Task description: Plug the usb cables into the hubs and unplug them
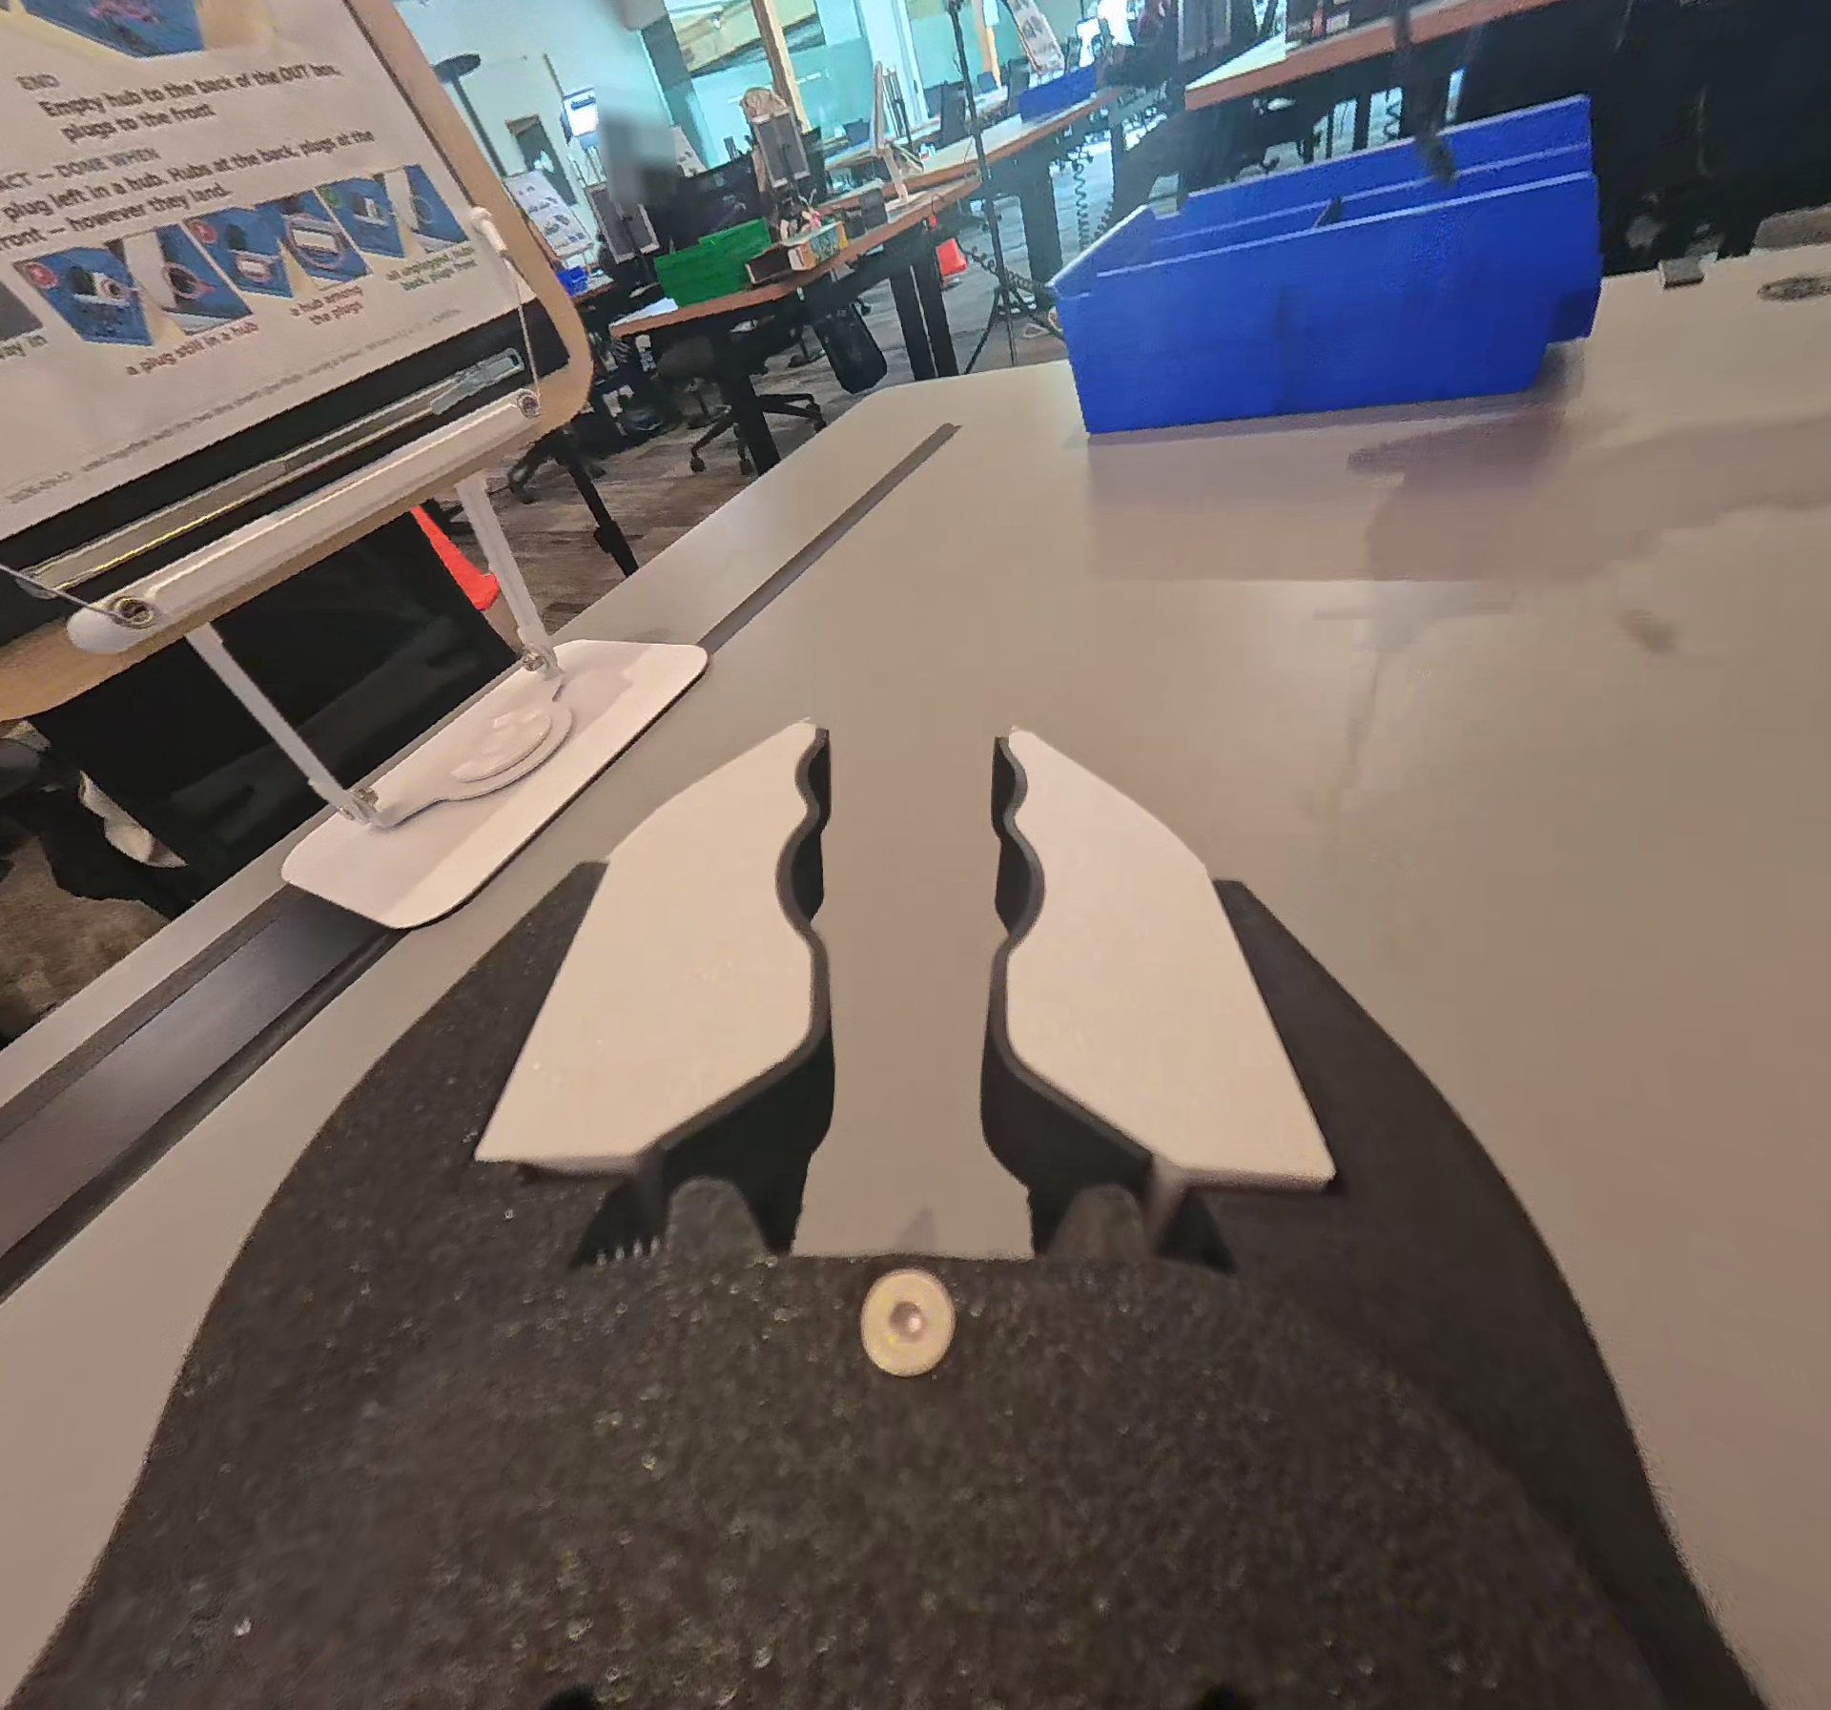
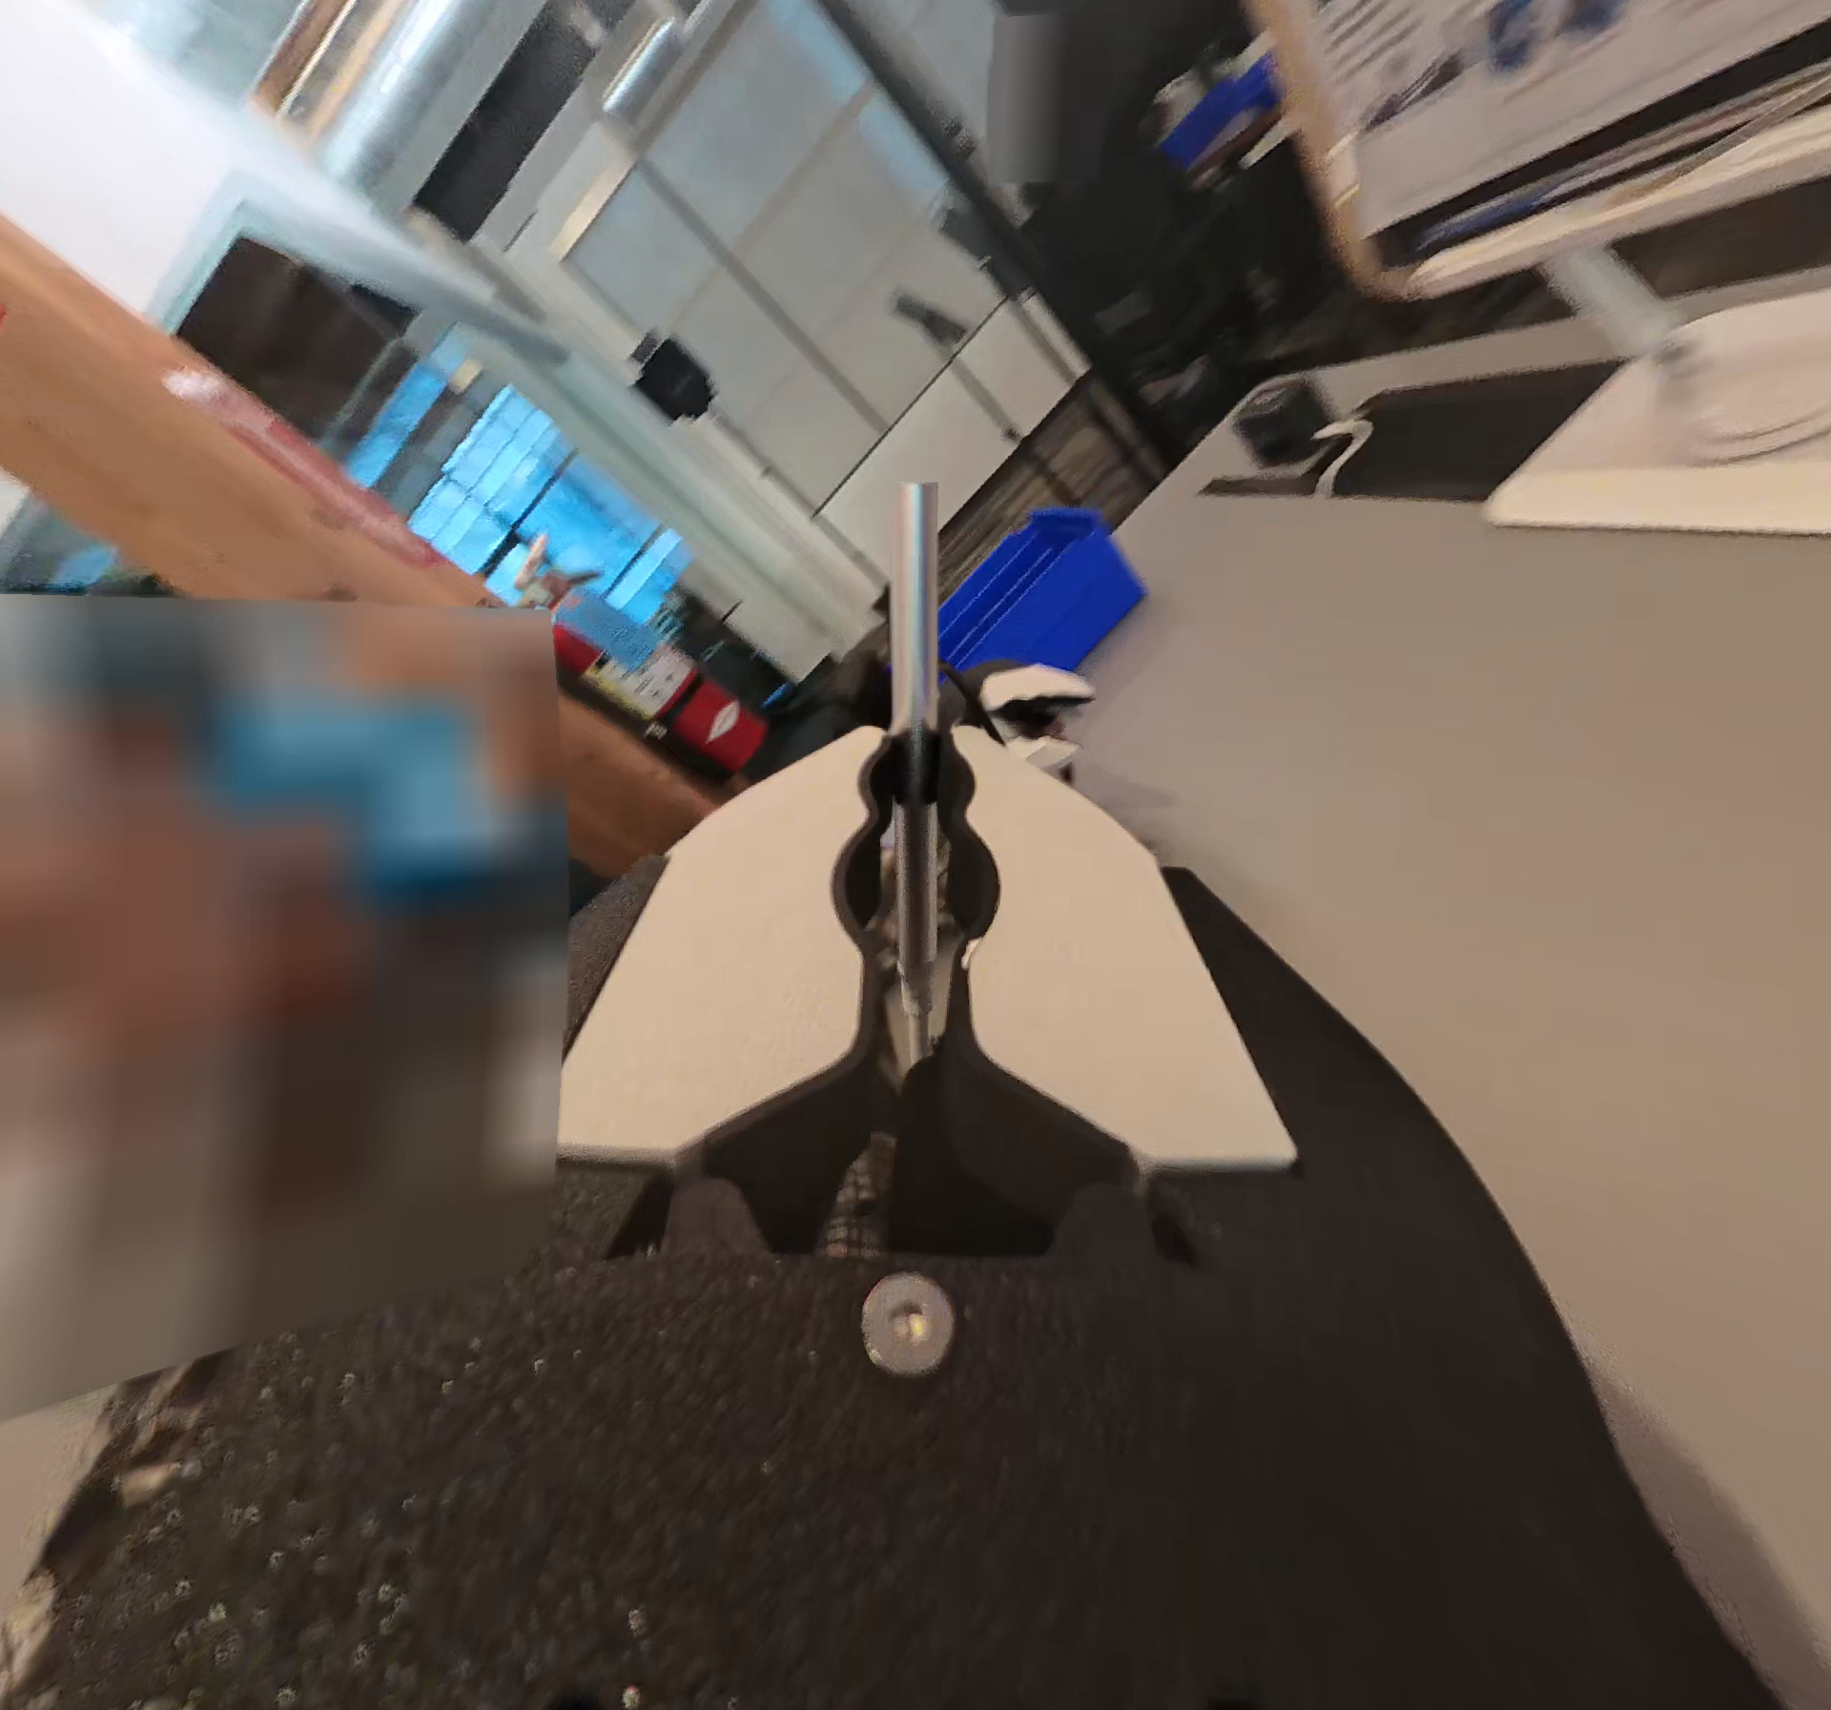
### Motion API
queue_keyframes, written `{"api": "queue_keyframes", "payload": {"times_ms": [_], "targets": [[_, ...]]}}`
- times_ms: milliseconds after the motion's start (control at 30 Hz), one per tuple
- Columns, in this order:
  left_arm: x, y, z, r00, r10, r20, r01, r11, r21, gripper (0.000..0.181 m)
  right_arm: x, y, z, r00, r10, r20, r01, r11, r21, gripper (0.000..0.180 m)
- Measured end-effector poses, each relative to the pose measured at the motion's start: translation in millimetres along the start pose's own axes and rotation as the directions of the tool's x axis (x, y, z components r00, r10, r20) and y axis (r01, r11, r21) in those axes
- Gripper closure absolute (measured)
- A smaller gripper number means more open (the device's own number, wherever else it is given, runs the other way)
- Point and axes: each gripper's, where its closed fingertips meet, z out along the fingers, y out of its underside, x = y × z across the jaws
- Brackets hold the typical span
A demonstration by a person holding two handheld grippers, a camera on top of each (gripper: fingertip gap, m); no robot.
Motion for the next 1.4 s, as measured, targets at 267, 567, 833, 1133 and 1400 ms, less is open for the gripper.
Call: {"api": "queue_keyframes", "payload": {"times_ms": [267,567,833,1133,1400], "targets": [[11.7,7.5,8.1,0.998,0.067,-0.018,-0.068,0.996,-0.053,0.154,2.6,-80.5,-144.0,0.923,-0.005,-0.385,0.101,0.968,0.230,0.173],[13.9,9.8,10.3,0.996,0.094,-0.011,-0.094,0.993,-0.073,0.157,17.4,-94.5,-232.8,0.859,0.116,-0.499,0.102,0.916,0.388,0.173],[13.7,7.7,8.9,0.994,0.108,-0.002,-0.108,0.991,-0.073,0.159,65.7,-92.6,-255.9,0.776,0.307,-0.551,0.037,0.850,0.526,0.173],[12.4,4.1,6.3,0.989,0.149,0.016,-0.147,0.986,-0.083,0.161,150.9,-89.7,-277.3,0.631,0.610,-0.478,0.006,0.613,0.790,0.172],[12.6,5.1,6.3,0.983,0.181,0.018,-0.178,0.979,-0.100,0.161,200.1,-79.2,-274.2,0.571,0.704,-0.422,0.021,0.502,0.865,0.172]]}}
